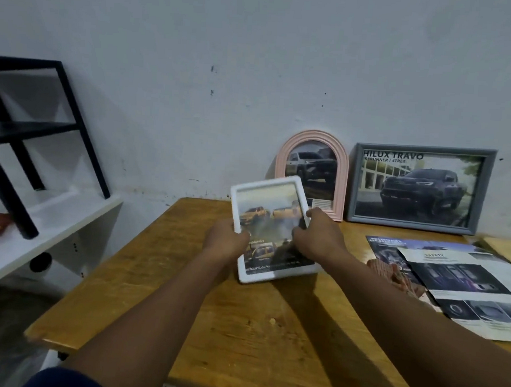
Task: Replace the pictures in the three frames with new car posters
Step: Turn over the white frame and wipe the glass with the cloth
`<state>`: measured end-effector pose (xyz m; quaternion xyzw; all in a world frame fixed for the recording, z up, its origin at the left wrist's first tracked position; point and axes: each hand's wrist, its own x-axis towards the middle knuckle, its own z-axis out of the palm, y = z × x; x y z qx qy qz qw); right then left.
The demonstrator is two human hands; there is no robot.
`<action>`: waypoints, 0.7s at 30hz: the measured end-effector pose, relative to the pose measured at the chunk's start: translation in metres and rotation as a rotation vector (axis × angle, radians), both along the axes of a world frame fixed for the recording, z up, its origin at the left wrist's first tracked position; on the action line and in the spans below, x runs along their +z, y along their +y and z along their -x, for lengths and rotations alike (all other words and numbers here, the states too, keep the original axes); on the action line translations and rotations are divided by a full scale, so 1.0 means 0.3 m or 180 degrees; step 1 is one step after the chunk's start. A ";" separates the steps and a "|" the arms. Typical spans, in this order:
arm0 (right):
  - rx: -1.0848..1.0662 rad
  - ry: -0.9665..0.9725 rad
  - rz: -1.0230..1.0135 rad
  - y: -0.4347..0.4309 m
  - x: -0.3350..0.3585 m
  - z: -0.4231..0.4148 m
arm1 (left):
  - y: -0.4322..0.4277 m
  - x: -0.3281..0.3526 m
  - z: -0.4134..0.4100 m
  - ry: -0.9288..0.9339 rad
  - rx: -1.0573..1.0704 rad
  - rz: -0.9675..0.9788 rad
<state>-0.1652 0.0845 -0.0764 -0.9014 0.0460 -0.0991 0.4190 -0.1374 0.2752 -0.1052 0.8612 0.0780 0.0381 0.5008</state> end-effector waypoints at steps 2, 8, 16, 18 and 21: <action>0.0197 -0.0322 -0.0124 0.031 0.020 -0.033 | 0.029 0.046 -0.024 -0.0407 0.0077 -0.0068; 0.0548 -0.0563 -0.0200 0.165 0.050 -0.154 | 0.116 0.126 -0.153 -0.0820 0.0325 -0.0086; 0.0740 -0.0486 -0.0013 0.288 0.019 -0.418 | 0.223 0.125 -0.402 -0.0679 0.0375 -0.0002; 0.0799 -0.0476 -0.0025 0.306 0.003 -0.480 | 0.242 0.112 -0.454 -0.0621 0.0352 -0.0008; 0.0854 -0.0430 -0.0024 0.318 -0.028 -0.553 | 0.256 0.084 -0.516 -0.0545 0.0309 -0.0026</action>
